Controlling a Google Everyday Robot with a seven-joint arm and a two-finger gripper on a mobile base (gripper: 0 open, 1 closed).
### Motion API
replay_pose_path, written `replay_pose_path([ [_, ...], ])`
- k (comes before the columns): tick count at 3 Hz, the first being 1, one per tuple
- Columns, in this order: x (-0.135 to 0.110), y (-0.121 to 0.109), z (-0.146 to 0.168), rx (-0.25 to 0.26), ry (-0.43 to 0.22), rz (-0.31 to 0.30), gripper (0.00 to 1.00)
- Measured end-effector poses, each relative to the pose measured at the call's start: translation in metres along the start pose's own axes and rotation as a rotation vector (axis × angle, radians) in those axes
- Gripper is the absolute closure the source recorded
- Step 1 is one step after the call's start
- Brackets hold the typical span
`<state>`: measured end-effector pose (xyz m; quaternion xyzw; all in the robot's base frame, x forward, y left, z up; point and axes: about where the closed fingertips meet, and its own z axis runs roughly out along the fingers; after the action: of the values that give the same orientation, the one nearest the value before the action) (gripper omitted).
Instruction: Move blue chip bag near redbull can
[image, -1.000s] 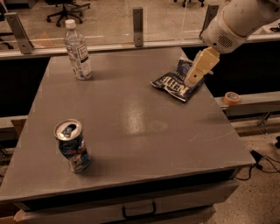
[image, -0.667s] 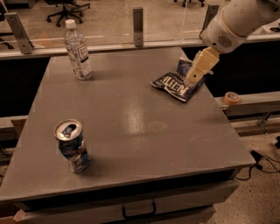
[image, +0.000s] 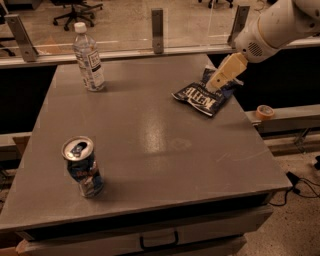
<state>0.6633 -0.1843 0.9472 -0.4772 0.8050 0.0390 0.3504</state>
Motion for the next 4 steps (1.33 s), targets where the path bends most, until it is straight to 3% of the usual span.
replay_pose_path([
  [2, 0.005, -0.045, 0.054, 0.026, -0.162, 0.211, 0.0],
  [4, 0.04, -0.059, 0.087, 0.044, -0.118, 0.395, 0.0],
])
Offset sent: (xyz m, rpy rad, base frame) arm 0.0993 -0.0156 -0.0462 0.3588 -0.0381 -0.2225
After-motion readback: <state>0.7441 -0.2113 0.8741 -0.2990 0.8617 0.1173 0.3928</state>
